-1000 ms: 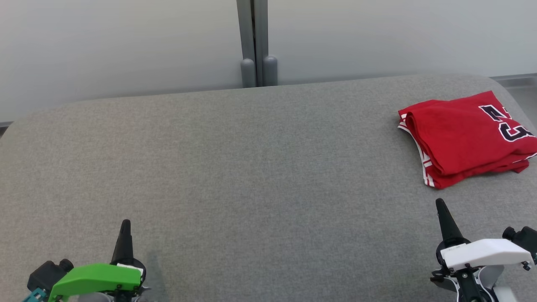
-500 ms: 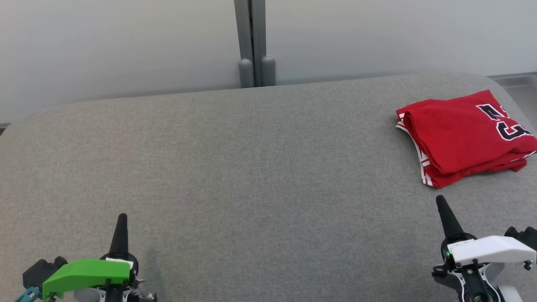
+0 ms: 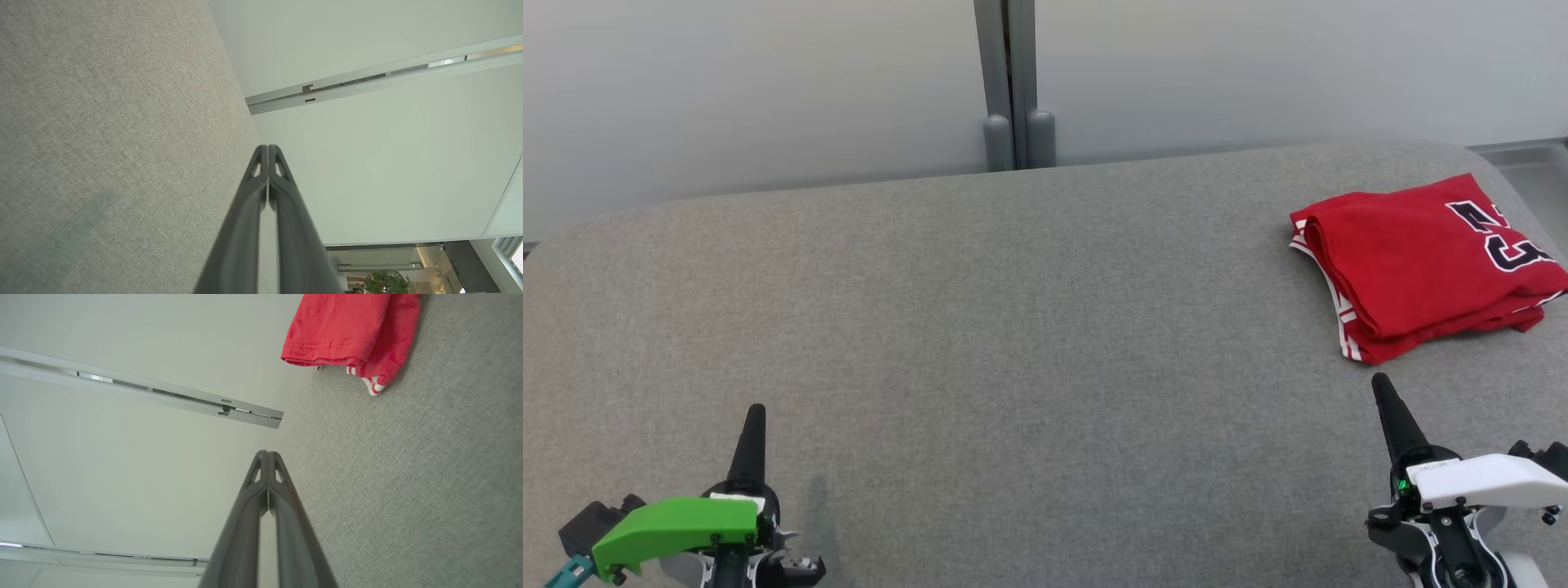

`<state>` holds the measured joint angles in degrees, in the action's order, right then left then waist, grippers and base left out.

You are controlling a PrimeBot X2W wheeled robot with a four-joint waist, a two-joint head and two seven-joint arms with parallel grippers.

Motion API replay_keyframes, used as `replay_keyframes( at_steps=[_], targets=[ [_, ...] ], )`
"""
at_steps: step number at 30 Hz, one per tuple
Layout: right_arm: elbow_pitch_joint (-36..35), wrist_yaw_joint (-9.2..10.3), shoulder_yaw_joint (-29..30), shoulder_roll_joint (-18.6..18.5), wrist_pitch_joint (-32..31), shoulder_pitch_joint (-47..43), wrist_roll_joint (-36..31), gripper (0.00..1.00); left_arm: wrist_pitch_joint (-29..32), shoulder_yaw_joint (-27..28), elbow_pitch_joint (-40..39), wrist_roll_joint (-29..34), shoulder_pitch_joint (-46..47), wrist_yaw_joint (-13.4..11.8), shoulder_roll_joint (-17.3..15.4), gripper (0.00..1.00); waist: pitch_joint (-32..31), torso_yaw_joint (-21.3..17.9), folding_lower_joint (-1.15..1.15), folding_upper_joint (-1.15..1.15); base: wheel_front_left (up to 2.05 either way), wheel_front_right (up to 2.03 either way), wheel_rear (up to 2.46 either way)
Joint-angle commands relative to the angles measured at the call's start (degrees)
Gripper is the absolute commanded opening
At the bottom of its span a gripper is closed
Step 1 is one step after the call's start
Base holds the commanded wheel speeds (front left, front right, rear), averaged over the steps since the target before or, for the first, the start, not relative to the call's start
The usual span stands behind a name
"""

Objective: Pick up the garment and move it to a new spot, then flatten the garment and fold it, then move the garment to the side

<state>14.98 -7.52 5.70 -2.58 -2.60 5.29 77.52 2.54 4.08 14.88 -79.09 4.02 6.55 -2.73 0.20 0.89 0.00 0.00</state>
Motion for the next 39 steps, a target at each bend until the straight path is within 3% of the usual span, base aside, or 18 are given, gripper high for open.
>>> replay_keyframes(
  at_steps=[1,39],
  targets=[
    [-0.6,0.04,0.3,-0.3,-0.4,0.7,1.3,0.00,0.5,0.5,-0.5,-1.2,1.2,0.4,-0.3,0.00,0.0,0.0,0.00,0.00,0.00,0.00,0.00],
    [-1.1,0.03,0.9,-0.4,-4.1,1.2,15.0,0.00,4.2,2.6,-0.9,-13.4,2.5,1.1,-0.3,0.00,0.0,-0.9,0.00,0.00,0.00,0.00,0.00]
  ],
)
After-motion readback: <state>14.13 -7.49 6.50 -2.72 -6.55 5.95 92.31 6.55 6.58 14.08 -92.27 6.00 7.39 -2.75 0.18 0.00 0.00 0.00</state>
